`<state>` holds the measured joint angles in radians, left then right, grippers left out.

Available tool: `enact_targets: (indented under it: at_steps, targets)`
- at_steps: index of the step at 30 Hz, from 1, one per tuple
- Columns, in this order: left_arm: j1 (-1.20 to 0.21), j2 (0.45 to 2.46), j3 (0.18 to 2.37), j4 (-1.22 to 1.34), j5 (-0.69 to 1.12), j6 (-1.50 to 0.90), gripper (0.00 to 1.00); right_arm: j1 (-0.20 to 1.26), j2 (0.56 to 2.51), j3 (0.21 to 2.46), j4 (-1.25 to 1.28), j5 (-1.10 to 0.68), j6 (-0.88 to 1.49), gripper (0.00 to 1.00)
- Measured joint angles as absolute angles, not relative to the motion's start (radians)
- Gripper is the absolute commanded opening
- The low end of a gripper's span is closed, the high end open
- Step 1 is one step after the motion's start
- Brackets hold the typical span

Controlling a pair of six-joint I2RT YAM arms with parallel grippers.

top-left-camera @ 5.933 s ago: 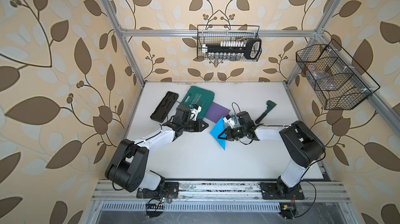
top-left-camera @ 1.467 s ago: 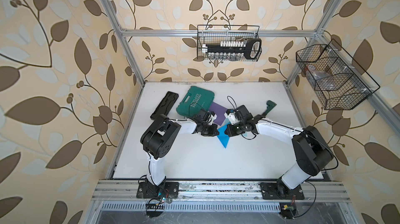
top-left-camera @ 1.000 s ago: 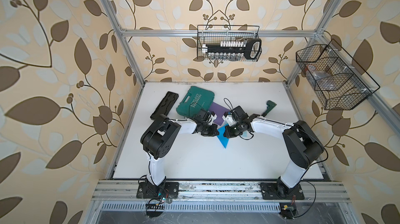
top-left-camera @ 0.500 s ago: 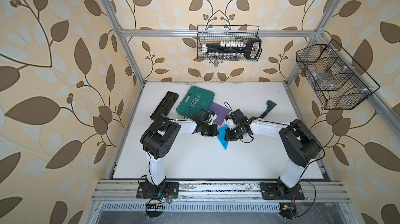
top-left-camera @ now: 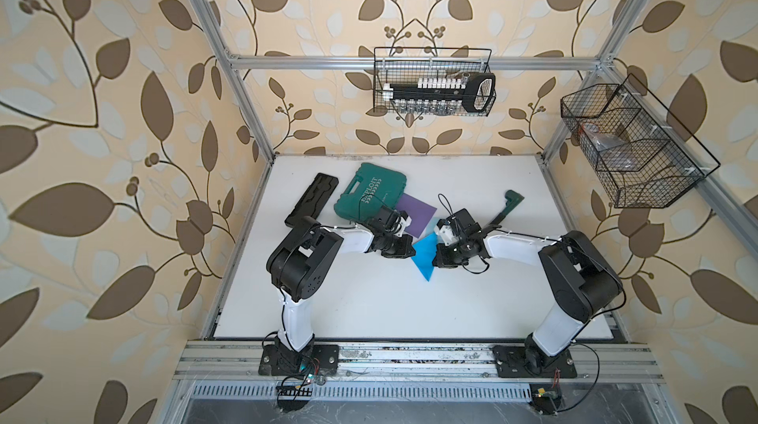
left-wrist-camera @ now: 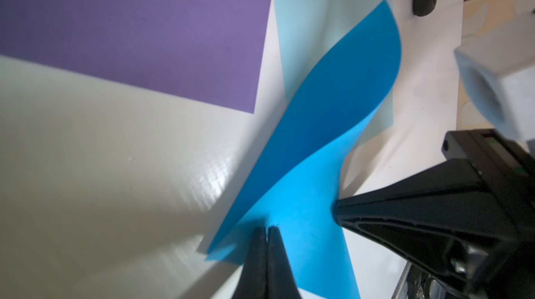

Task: Fold the square paper diagonally
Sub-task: Place the paper at the center of the board.

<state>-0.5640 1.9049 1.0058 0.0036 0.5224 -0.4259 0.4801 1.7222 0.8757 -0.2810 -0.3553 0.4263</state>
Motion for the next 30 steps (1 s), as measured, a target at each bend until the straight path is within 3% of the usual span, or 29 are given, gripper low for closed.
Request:
enact_targets:
  at_steps: [9, 20, 30]
  targets:
    - [-0.564, 1.905, 1.006, 0.004, 0.522, -0.426, 0.00, 0.506, 1.623, 0.847, -0.284, -0.366, 0.471, 0.00]
    - [-0.564, 1.905, 1.007, 0.003, 0.522, -0.426, 0.00, 0.545, 1.766, 0.911, -0.241, -0.393, 0.544, 0.00]
    - [-0.564, 1.905, 1.007, 0.003, 0.520, -0.426, 0.00, 0.550, 1.713, 0.818, -0.176, -0.405, 0.561, 0.00]
